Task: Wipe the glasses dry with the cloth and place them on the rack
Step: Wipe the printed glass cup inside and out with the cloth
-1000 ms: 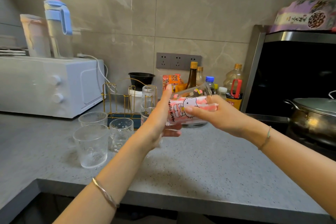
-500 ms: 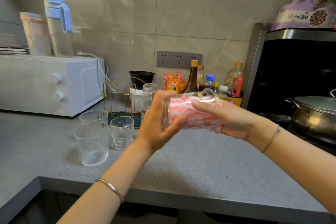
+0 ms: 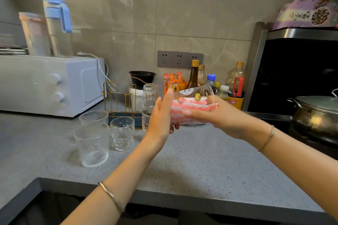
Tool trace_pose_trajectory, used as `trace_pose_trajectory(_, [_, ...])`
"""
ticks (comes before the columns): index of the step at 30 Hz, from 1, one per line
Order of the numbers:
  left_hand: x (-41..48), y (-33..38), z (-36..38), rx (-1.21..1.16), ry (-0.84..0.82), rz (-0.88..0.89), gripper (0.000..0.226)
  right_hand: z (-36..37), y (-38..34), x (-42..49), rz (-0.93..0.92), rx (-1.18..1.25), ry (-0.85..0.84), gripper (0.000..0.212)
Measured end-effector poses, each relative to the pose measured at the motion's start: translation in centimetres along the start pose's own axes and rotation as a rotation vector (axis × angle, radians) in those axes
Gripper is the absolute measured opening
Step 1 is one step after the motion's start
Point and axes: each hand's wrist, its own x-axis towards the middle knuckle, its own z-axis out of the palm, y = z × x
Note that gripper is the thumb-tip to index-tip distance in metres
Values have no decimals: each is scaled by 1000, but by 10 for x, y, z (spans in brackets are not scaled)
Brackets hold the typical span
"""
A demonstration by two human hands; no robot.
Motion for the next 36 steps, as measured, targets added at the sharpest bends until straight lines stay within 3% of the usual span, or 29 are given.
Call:
trace_pose_trajectory(3, [-3, -6, 0, -54, -26, 257, 58, -3, -8, -3, 48, 145, -78, 20])
trace_pose_trajectory(7, [-5, -13, -10, 156, -147, 650, 53, -10, -12, -3, 120, 274, -93, 39])
trace_pose_trajectory(10, [-6, -9, -12, 248, -211, 751, 54, -19, -12, -1, 153, 282, -87, 48])
trace_pose_trajectory(12, [-6, -5, -11, 243, -257, 620, 61, -26, -12, 1, 162, 250, -78, 44])
trace_pose_trajectory(17, [-1, 22, -11, -97, -461, -225, 67, -43, -13, 2, 211, 103, -73, 48])
trace_pose_trajectory(20, [2, 30, -16, -271, -606, -530, 61, -42, -15, 1, 201, 14, -110, 41])
trace_pose_trajectory(23, [4, 28, -15, -287, -632, -602, 58, -39, -15, 3, 177, -49, -103, 30])
trace_pose_trajectory(26, [6, 25, -15, -317, -536, -593, 54, -38, -9, 8, 133, -24, 10, 41])
trace_pose_trajectory(32, [8, 23, -21, -359, -435, -515, 63, -40, -7, 11, -54, 401, 247, 31])
trace_pose_trajectory(34, [8, 20, -19, -374, -383, -491, 65, -36, -7, 11, -168, 364, 312, 26])
trace_pose_trajectory(36, [8, 18, -15, -425, -354, -475, 64, -27, -3, 10, -339, 177, 372, 29])
